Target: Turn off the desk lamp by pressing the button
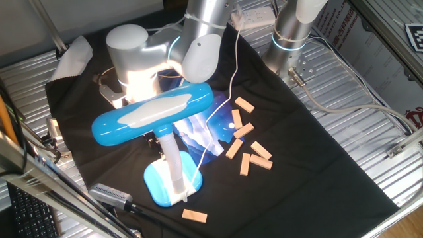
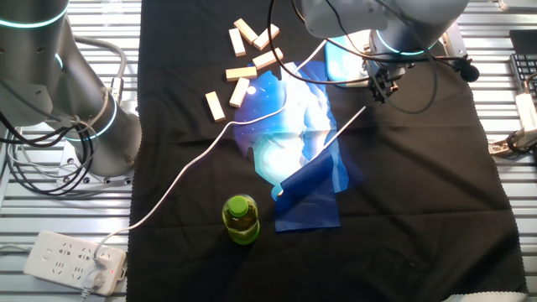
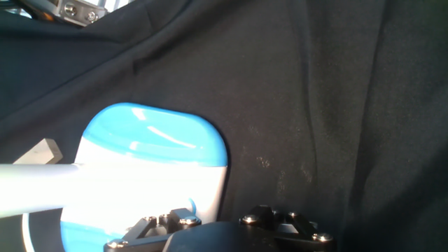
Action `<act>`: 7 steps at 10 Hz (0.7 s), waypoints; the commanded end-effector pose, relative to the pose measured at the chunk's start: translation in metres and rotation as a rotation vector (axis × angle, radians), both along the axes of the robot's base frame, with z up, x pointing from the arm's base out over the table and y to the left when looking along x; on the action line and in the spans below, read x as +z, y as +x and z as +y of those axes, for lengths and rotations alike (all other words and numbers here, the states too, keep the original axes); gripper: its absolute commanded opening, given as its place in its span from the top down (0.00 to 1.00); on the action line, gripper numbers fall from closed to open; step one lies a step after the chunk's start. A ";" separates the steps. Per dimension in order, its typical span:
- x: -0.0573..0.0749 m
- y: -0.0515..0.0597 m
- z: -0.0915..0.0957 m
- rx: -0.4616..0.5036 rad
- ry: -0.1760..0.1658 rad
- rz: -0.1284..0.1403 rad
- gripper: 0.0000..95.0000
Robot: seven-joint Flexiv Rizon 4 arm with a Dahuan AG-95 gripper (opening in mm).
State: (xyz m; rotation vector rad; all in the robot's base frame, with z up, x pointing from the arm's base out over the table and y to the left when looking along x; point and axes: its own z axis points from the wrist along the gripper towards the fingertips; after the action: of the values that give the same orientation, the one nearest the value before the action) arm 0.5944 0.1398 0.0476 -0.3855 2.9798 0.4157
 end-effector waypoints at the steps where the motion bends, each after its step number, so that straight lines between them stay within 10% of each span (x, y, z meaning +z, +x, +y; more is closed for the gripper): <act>1: 0.000 0.002 0.001 0.015 0.002 0.005 0.40; 7: 0.000 0.002 0.001 0.007 0.012 0.013 0.40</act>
State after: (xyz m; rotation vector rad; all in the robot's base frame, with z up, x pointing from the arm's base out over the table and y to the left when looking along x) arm 0.5943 0.1397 0.0476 -0.3939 2.9887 0.4408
